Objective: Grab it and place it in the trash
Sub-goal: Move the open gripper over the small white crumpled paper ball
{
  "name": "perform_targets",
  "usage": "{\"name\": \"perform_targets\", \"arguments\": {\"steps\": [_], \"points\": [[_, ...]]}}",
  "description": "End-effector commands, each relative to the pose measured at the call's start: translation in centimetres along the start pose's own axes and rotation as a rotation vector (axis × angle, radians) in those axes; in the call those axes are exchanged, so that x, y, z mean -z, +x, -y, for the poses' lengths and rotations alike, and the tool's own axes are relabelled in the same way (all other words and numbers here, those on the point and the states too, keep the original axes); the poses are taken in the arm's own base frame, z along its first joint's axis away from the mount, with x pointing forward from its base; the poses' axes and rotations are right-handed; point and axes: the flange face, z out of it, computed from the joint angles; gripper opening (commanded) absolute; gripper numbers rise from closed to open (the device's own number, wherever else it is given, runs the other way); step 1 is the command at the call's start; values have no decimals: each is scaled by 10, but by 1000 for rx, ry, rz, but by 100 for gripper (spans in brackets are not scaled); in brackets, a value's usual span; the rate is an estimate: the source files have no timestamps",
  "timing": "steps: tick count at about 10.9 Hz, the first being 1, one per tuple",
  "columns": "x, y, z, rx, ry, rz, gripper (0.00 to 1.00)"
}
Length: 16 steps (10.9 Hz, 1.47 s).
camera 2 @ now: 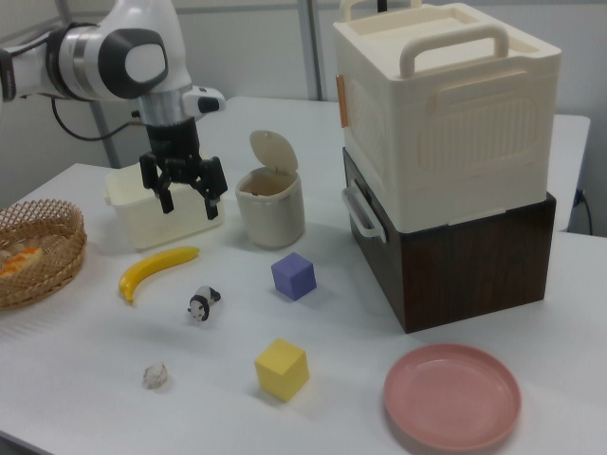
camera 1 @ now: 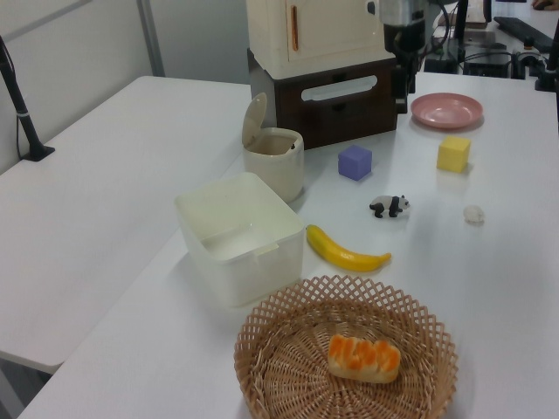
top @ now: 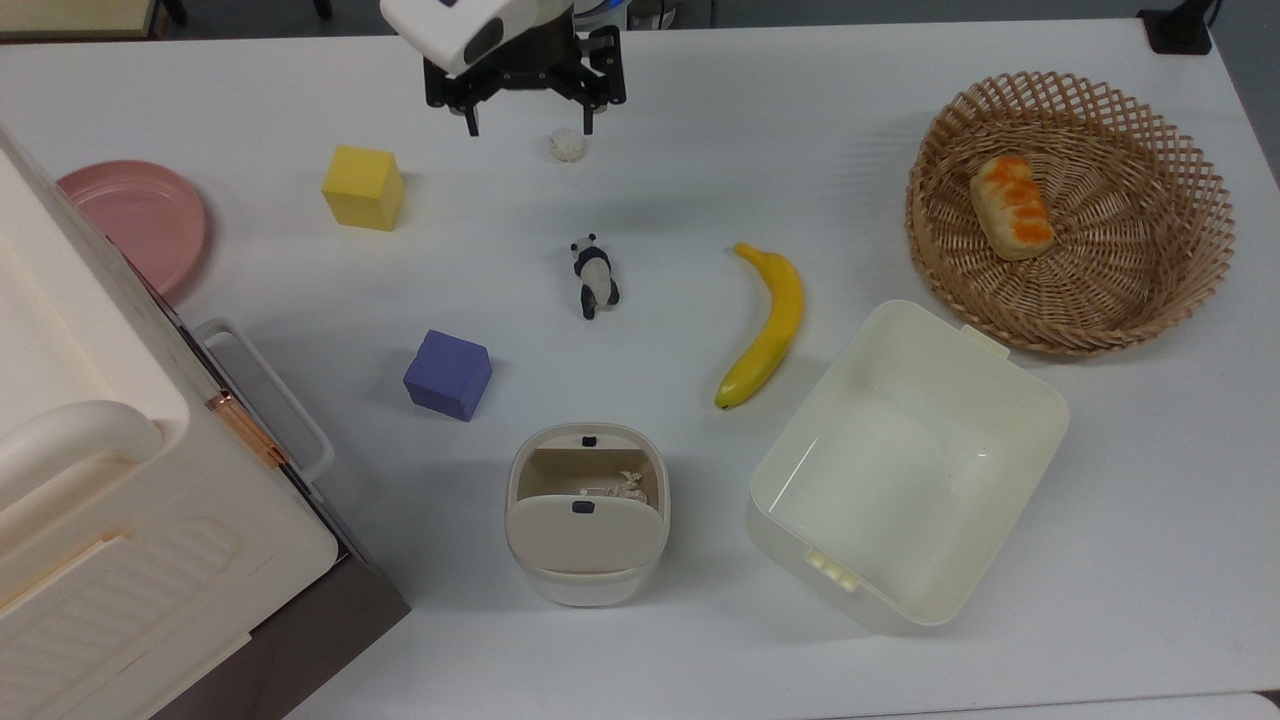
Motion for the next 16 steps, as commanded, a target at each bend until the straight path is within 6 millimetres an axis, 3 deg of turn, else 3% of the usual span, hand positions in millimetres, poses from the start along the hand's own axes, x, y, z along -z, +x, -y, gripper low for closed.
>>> {"name": "perform_targets", "arguments": {"steps": [1, 2, 4, 9, 12, 16], "points": [[-44, -18, 7, 122, -38, 110, 100], [-67, -25, 19, 151, -45, 157, 100], [-89, -37, 22, 164, -56, 197, 100], [-108, -80, 25, 200, -46, 203, 100], [-130, -82, 27, 229, -42, 231, 93], [-178, -98, 38, 292, -51, 280, 86]]}}
